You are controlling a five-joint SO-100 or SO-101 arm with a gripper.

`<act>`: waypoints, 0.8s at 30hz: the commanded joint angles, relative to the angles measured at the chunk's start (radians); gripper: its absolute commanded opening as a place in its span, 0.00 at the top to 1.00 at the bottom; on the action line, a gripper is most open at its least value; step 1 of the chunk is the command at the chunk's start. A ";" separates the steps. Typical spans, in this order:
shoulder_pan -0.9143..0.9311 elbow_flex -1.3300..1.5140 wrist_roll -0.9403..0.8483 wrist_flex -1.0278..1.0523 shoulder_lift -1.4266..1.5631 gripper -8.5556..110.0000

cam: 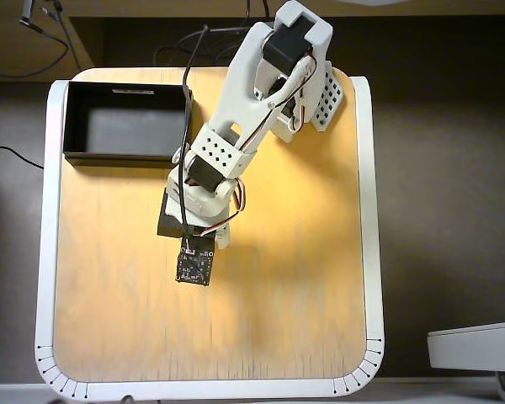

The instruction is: Grasp a lego block and put it in the bin.

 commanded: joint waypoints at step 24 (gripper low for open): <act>0.014 -0.089 -0.058 0.041 -0.023 0.73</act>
